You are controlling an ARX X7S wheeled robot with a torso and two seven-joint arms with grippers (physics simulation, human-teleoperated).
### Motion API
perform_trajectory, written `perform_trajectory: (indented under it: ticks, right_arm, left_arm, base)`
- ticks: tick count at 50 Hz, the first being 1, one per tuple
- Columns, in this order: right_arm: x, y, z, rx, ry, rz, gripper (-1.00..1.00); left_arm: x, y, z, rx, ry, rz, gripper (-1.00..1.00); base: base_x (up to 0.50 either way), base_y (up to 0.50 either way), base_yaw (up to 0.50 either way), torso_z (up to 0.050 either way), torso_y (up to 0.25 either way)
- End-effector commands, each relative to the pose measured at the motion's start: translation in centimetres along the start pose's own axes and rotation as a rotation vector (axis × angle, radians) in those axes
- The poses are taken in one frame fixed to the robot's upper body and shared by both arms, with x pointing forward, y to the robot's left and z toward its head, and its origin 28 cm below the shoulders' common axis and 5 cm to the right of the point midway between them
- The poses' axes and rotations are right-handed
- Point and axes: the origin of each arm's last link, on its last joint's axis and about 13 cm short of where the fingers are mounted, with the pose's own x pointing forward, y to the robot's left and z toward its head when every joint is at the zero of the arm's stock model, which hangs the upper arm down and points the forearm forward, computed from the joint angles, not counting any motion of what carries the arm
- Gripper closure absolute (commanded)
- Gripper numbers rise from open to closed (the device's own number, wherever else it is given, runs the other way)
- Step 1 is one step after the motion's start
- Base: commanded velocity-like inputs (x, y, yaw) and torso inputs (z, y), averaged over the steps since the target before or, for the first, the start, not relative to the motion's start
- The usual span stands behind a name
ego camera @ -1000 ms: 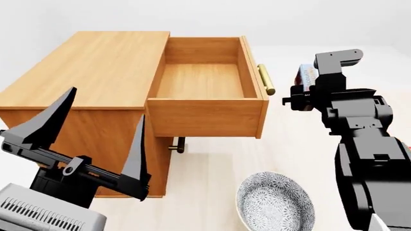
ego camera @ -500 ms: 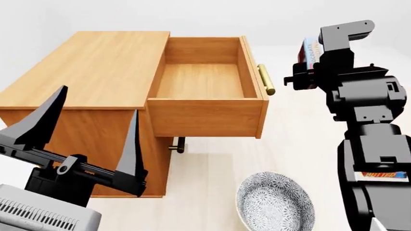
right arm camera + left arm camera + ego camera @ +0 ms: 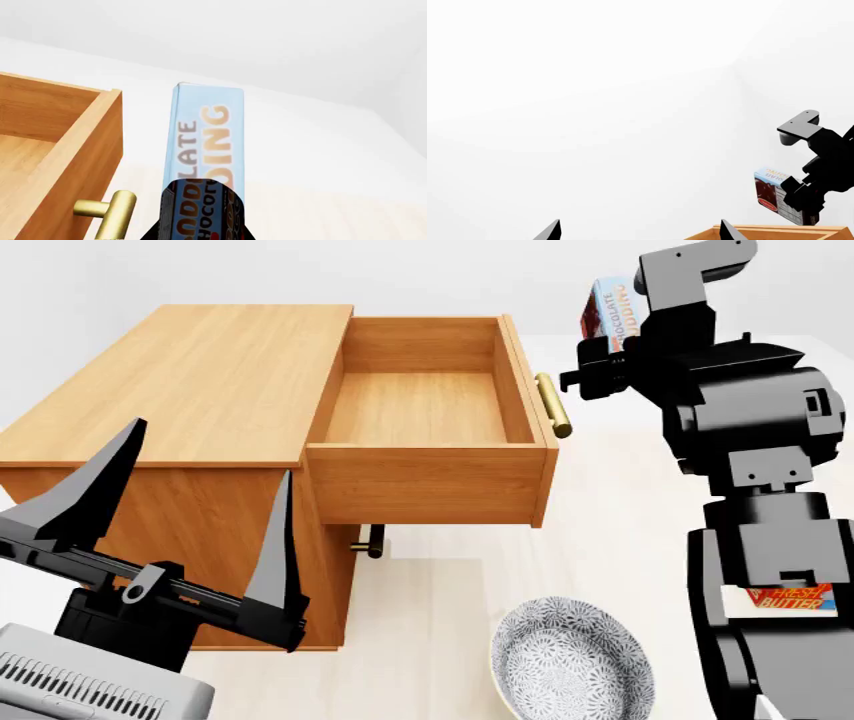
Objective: Put the chocolate pudding in the top drawer of the cabinet and close it.
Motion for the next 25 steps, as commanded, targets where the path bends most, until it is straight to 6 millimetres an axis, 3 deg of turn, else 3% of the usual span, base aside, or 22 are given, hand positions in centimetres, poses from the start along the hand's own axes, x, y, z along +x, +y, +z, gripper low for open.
perform_trajectory:
  ticks: [1, 25]
  right_arm:
    - [-0.8, 1.2, 1.6, -0.023, -0.046, 0.067, 1.0]
    - [-2.5, 4.8, 4.0, -0.09, -0.135, 0.232, 1.0]
  left_arm:
    - [0.0, 0.0, 0.0, 0.001, 0.001, -0.005, -1.0]
    - [0.0, 0.0, 0.0, -0.003, 0.005, -0.012, -1.0]
  base:
    - [0.0, 0.0, 0.0, 0.0, 0.0]
    - [0.0, 0.0, 0.0, 0.0, 0.0]
